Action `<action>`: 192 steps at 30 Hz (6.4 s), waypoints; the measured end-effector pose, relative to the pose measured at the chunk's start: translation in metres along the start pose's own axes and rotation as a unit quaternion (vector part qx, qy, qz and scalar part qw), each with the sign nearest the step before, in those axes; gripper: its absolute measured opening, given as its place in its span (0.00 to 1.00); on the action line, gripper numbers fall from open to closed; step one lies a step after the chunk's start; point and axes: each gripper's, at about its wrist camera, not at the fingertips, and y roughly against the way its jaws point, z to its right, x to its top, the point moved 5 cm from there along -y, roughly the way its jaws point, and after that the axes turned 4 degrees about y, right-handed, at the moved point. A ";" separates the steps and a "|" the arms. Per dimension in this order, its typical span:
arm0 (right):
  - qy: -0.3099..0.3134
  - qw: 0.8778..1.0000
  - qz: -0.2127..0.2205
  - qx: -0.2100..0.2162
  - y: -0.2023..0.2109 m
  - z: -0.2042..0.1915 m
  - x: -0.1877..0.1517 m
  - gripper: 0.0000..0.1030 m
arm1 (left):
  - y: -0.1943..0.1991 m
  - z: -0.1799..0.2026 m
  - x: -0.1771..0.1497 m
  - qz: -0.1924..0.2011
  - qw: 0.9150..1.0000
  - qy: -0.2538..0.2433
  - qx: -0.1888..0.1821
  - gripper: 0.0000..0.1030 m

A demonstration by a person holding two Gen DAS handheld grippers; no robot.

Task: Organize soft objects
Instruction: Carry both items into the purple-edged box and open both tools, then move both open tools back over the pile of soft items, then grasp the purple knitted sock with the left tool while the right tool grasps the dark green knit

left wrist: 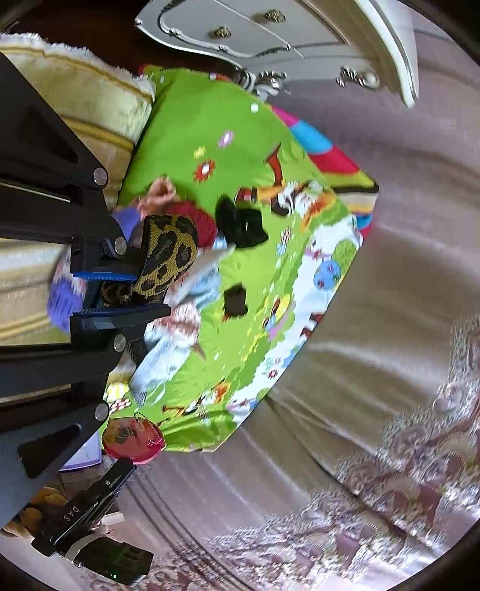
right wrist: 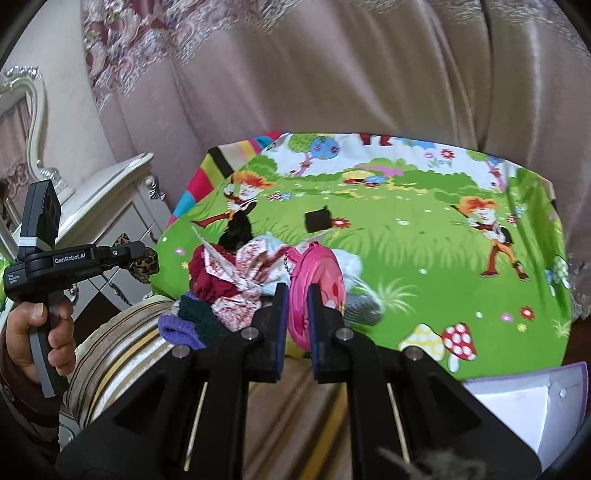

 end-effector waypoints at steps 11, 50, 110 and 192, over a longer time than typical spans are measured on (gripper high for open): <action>-0.063 0.996 0.002 -0.064 0.054 0.071 -0.044 0.13 | -0.033 0.098 -0.049 -0.072 0.993 -0.069 -0.067 0.11; -0.202 0.947 -0.002 -0.251 0.149 0.212 -0.138 0.62 | -0.076 0.297 -0.205 -0.132 0.924 -0.318 -0.164 0.69; 0.051 0.995 -0.086 -0.022 -0.019 -0.029 -0.055 0.62 | -0.026 -0.023 -0.069 -0.072 0.996 0.049 0.001 0.70; 0.064 0.973 -0.200 0.091 -0.130 -0.099 -0.059 0.23 | -0.042 -0.083 -0.051 -0.120 0.983 0.133 -0.032 0.15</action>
